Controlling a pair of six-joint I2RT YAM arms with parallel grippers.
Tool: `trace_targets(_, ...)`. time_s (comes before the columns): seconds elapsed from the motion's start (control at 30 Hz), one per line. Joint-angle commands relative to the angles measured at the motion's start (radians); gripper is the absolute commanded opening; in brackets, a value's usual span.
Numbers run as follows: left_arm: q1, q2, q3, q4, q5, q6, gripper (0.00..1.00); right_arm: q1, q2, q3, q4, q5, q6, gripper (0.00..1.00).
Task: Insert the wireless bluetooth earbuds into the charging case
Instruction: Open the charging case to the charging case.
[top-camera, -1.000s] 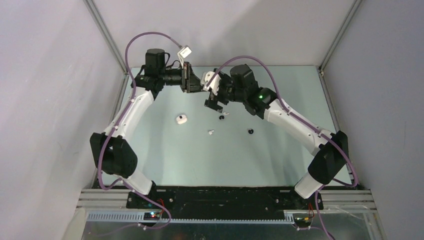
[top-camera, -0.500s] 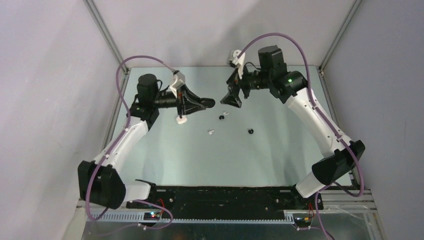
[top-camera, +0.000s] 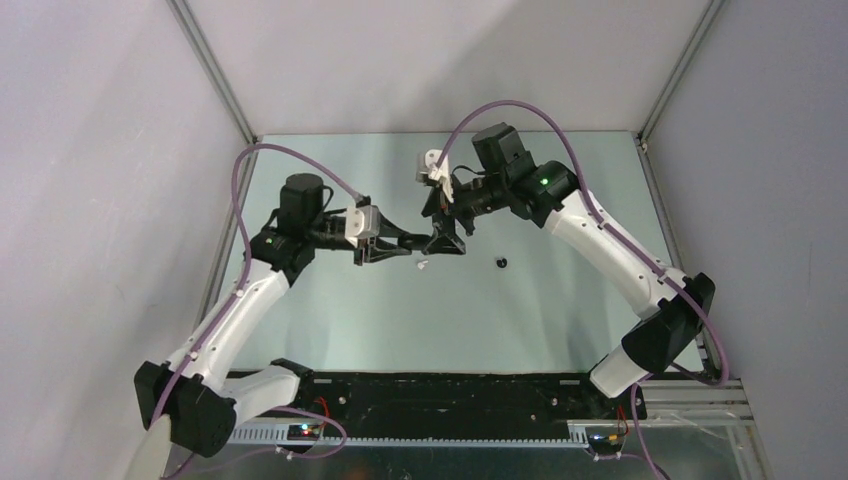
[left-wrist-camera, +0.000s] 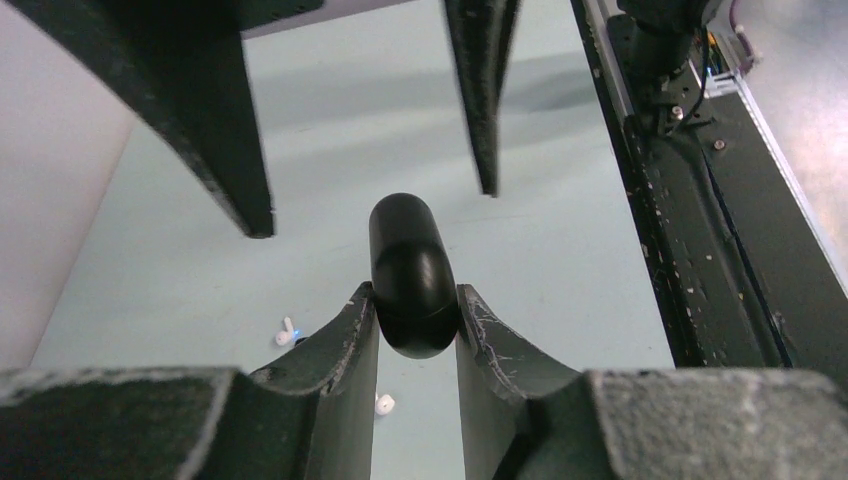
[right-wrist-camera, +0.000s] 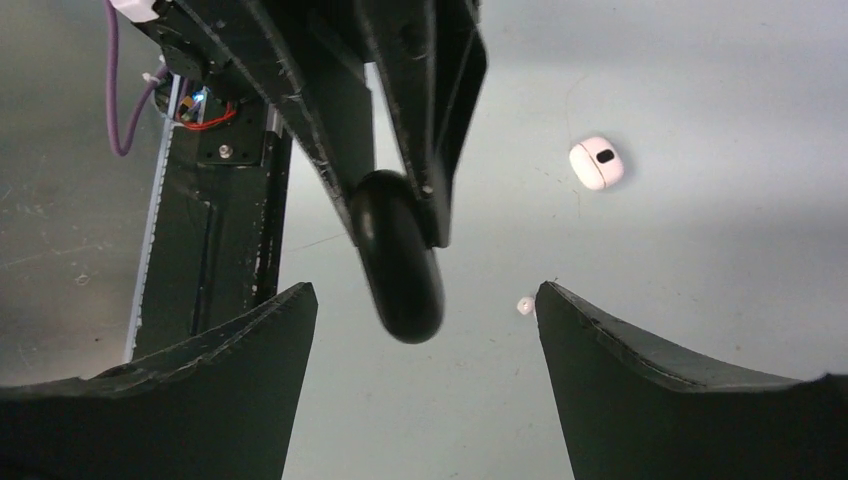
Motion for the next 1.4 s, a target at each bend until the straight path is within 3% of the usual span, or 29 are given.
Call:
trace_targets(0.0, -0.027, -0.049, -0.005, -0.082, -0.016, 0.127, 0.00, 0.003, 0.006, 0.003, 0.075, 0.030, 0.029, 0.84)
trace_targets(0.2, -0.035, -0.072, -0.010, -0.091, -0.030, 0.123, 0.00, 0.002, 0.000, 0.004, 0.086, 0.049, 0.040, 0.83)
trace_targets(0.37, -0.035, -0.067, -0.011, -0.024, -0.026, 0.003, 0.00, 0.047, -0.018, -0.016, 0.028, 0.038, -0.050, 0.87)
trace_targets(0.6, -0.036, -0.033, 0.020, 0.004, -0.017, -0.045, 0.00, 0.074, -0.021, -0.042, 0.021, 0.077, -0.087, 0.86)
trace_targets(1.0, -0.038, -0.018, 0.041, -0.015, 0.004, 0.004, 0.00, -0.044, 0.023, 0.011, 0.102, 0.068, 0.036, 0.83)
trace_targets(1.37, -0.056, -0.008, 0.048, -0.019, -0.016, -0.001, 0.00, -0.056, 0.010, 0.007, 0.136, 0.050, 0.105, 0.81)
